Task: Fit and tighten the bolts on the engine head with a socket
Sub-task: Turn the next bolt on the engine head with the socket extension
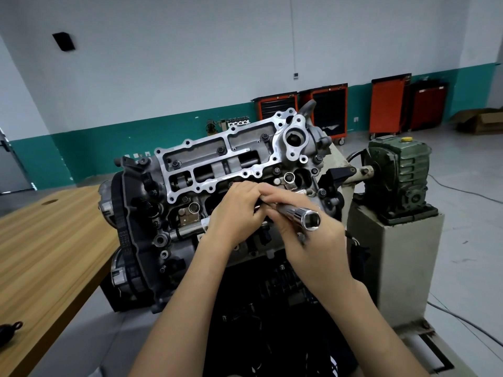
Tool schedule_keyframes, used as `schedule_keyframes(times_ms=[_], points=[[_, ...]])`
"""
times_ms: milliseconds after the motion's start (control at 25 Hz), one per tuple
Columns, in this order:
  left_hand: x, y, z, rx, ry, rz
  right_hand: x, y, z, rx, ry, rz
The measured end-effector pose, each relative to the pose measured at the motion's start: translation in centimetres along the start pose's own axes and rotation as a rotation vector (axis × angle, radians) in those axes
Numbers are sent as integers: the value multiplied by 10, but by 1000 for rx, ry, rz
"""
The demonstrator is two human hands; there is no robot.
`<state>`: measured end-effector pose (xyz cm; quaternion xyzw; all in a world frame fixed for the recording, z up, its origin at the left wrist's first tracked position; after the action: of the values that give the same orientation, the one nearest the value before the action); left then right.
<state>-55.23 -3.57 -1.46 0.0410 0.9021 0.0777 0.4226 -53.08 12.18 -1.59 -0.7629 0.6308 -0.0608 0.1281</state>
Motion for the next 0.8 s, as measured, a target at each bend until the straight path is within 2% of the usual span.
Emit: schedule_keyframes(times_ms=[80,240,440,600,800], points=[[-2,0,2,-13,19,34,4,-2,0,-31,-46,26],[3,0,-1,17,-45,-76,-10,4,-3,18,72,23],[-1,-1,1,-16,22,-22,6,-4,0,-35,-58,18],[2,1,0,8,-45,-60,-10,3,-3,0,56,32],[-3,2,2,-14,22,6,6,-4,3,-44,-72,39]])
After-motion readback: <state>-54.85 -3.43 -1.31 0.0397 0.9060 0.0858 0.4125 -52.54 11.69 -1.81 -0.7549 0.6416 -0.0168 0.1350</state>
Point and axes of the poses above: each hand's wrist, its own z-axis away from the middle knuckle, its own x-axis out of the palm, y = z × x, the point moved 7 cm from there along -z, towards the middle knuckle, and after that the axes turned 3 degrees about z, right-handed, at the moved point
